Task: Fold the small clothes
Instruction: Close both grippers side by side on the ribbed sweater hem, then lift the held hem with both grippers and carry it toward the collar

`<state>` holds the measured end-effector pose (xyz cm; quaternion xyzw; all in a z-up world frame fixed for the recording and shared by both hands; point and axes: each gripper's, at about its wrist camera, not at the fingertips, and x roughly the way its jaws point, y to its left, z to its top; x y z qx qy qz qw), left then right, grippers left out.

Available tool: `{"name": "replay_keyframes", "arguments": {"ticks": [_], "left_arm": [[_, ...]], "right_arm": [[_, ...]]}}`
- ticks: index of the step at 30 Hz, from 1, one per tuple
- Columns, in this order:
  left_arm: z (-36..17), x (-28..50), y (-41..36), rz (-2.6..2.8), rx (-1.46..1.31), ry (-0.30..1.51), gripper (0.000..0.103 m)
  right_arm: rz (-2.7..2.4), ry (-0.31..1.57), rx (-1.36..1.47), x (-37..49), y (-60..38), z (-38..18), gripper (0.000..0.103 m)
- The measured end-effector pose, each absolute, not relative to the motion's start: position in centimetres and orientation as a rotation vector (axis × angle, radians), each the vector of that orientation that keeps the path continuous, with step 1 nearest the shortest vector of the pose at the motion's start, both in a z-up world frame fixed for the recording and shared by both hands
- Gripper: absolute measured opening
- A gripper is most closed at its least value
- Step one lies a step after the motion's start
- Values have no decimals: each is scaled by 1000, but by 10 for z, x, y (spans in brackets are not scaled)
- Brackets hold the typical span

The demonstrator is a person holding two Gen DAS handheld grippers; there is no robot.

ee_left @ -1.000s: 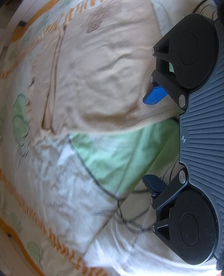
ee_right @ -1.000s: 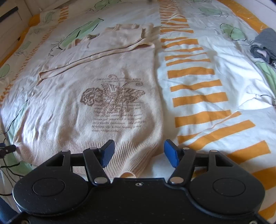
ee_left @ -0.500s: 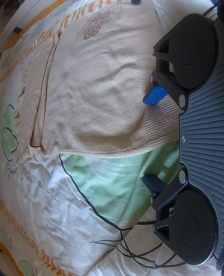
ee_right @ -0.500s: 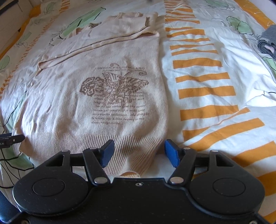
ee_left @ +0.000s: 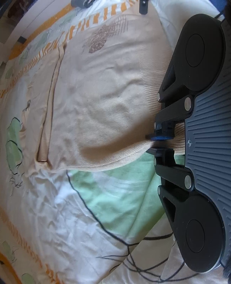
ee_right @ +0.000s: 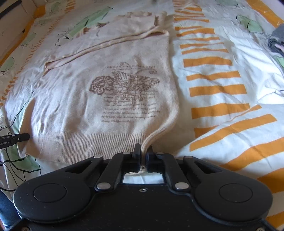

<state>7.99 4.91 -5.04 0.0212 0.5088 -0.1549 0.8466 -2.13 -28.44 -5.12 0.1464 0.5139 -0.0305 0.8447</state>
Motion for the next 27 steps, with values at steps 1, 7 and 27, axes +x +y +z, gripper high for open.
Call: {"name": "replay_keyframes", "arguments": {"ticks": [1, 7, 27], "left_arm": [[-49, 78, 49, -322, 45, 1065, 7], [-41, 78, 55, -304, -20, 1047, 7], [19, 137, 66, -273, -214, 902, 7]], "right_arm": [[-66, 1077, 309, -22, -284, -50, 10], [-51, 1007, 376, -25, -293, -39, 10], [-14, 779, 510, 35, -323, 6, 10]]}}
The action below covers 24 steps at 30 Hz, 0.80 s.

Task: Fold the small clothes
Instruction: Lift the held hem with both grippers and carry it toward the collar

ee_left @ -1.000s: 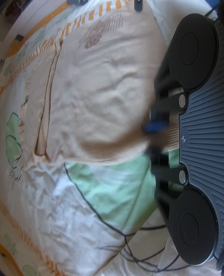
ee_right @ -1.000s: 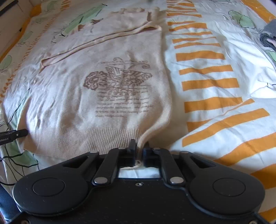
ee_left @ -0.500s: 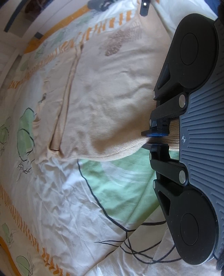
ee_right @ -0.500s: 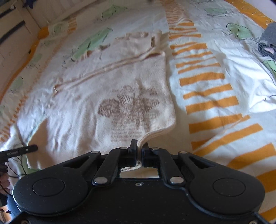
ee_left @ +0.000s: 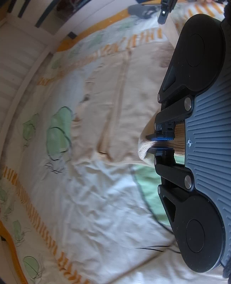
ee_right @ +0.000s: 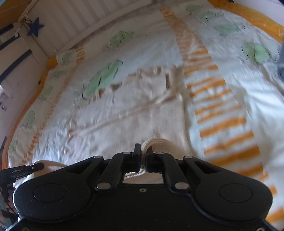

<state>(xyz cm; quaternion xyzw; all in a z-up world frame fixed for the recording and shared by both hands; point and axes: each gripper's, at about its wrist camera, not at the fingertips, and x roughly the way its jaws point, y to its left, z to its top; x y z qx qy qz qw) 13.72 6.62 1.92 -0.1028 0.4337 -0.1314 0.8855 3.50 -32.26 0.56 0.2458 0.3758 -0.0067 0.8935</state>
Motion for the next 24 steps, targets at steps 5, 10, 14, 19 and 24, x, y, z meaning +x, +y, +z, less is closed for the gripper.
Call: {"name": "replay_keyframes", "arguments": {"ticks": [5, 10, 14, 19, 24], "left_arm": [[34, 176, 60, -278, -241, 859, 7], [41, 222, 51, -267, -241, 833, 7], [37, 260, 44, -252, -264, 826, 7], [21, 304, 34, -227, -256, 850, 7], [0, 335, 27, -204, -239, 894, 7]], "right_arm": [[-21, 696, 510, 74, -334, 19, 10], [-36, 645, 508, 124, -347, 23, 10], [-40, 639, 523, 166, -357, 16, 10], [-61, 654, 523, 210, -360, -1, 10], [-94, 687, 531, 243, -366, -24, 10]]}}
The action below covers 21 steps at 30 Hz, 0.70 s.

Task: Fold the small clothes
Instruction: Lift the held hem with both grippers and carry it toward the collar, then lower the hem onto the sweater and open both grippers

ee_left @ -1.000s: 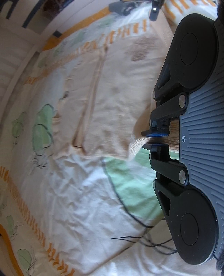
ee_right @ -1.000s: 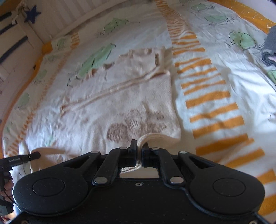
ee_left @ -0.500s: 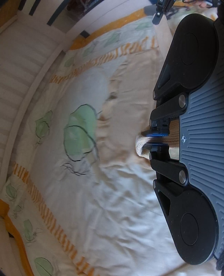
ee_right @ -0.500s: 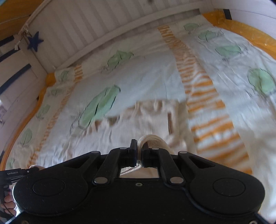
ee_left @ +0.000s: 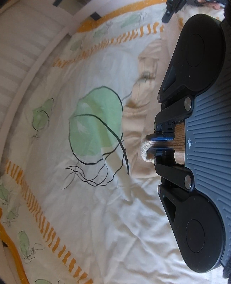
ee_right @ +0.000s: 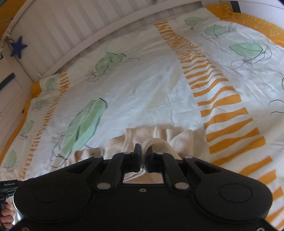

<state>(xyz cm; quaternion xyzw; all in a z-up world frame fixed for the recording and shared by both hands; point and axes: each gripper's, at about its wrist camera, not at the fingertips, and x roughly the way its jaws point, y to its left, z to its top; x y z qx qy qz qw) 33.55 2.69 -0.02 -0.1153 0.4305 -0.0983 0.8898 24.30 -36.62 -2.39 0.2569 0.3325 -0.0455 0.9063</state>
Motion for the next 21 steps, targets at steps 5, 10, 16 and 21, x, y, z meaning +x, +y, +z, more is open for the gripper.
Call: {"name": "replay_keyframes", "arguments": {"ticks": [5, 10, 16, 21], "left_arm": [[-21, 355, 25, -155, -233, 932, 11], [-21, 357, 33, -42, -159, 849, 32], [3, 340, 43, -24, -59, 758, 33], [4, 305, 25, -101, 81, 768, 37]], "right_arm": [[-148, 737, 549, 264, -374, -49, 22], [-208, 723, 508, 266, -377, -55, 30], [-250, 655, 432, 250, -378, -41, 48], [-201, 652, 444, 230, -371, -37, 48]]}}
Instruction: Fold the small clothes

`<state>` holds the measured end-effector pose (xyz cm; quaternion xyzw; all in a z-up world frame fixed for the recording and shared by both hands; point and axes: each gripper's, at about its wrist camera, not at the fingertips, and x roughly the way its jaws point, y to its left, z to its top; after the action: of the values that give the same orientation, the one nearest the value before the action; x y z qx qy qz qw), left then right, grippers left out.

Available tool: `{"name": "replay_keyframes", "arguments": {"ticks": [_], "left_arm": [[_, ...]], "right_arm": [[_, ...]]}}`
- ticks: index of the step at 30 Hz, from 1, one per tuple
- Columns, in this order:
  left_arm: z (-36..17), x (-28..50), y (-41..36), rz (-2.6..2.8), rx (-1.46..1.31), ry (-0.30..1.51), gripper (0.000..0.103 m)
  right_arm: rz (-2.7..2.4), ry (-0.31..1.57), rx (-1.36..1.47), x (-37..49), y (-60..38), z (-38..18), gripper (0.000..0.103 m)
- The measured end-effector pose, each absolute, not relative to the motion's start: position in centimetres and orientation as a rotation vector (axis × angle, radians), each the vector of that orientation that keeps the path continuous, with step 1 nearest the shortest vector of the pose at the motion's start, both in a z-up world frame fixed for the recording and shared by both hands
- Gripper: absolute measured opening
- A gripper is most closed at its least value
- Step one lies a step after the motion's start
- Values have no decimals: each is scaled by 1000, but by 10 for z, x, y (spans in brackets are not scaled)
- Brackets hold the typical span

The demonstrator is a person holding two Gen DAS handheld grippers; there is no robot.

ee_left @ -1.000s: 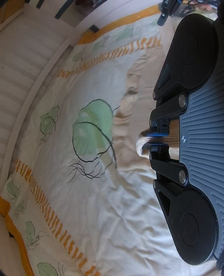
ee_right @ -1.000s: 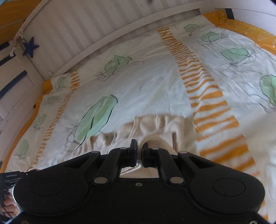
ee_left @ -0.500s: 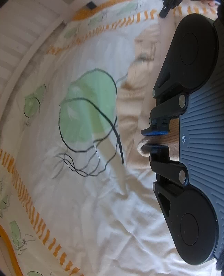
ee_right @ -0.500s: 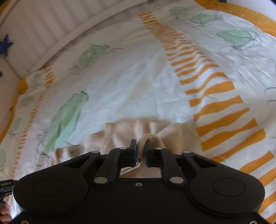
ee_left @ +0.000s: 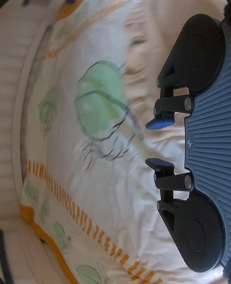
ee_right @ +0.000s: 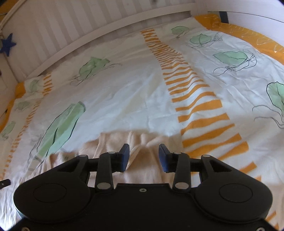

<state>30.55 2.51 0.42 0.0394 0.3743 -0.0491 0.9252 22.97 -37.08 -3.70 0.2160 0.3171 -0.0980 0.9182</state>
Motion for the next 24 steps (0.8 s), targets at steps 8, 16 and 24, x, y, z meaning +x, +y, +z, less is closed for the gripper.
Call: {"name": "replay_keyframes", "arguments": {"ticks": [8, 16, 24], "left_arm": [[-25, 267, -15, -247, 201, 830, 39], [-36, 305, -27, -232, 210, 836, 39], [-36, 365, -17, -127, 153, 864, 39]], "right_arm": [[-111, 723, 343, 208, -326, -51, 48], [-101, 748, 208, 244, -309, -62, 48], [-150, 767, 216, 294, -325, -62, 48]]}}
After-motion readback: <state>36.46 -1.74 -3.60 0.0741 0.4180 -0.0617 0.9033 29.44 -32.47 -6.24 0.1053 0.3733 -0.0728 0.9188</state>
